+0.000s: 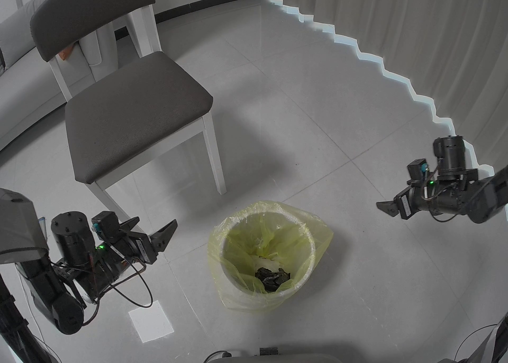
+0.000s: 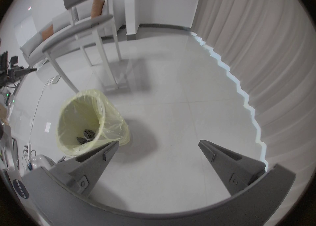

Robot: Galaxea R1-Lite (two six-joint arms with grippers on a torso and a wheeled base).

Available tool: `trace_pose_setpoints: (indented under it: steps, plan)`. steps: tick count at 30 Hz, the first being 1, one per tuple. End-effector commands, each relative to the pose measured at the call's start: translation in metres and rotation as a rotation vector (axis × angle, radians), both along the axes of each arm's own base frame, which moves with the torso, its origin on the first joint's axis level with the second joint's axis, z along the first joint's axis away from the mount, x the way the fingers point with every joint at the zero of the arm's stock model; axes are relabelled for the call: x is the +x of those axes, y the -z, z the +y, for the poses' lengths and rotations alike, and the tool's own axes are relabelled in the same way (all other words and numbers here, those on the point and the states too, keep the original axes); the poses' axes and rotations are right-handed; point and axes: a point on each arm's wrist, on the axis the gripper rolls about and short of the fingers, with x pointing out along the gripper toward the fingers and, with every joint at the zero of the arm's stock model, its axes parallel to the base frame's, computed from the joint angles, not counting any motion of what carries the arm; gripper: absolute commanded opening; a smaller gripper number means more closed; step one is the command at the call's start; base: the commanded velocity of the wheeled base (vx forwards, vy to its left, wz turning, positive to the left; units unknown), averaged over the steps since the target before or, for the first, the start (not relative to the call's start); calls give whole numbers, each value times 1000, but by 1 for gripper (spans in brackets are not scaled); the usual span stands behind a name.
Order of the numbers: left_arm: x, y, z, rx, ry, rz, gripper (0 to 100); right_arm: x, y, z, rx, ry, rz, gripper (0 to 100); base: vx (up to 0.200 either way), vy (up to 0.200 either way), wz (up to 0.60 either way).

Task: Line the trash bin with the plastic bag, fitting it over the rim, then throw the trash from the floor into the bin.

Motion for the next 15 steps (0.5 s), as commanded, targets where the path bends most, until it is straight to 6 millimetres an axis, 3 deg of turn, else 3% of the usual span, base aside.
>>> trace_pose_setpoints:
  steps: [1,6,7,8,12,13,15]
  plan:
    - [-40,-39,23,-29,-58,-138,100,-106,-70,-20,80,81,-240,100,0,0,0]
    - [-65,-50,35,-33,-94,-188,100,-159,-85,-29,154,122,-352,100,0,0,0]
    - [-65,-50,36,-34,-94,-189,100,-161,-85,-29,159,124,-354,100,0,0,0]
    - [-75,-58,38,-40,-102,-214,100,-180,-85,-31,199,136,-384,100,0,0,0]
    - [-110,-74,44,-36,-101,-257,100,-226,-76,-36,268,151,-458,100,0,0,0]
    - [-110,-74,44,-36,-101,-257,100,-226,-76,-36,268,151,-458,100,0,0,0]
    - [-139,-83,49,-27,-96,-278,100,-263,-60,-41,285,153,-512,100,0,0,0]
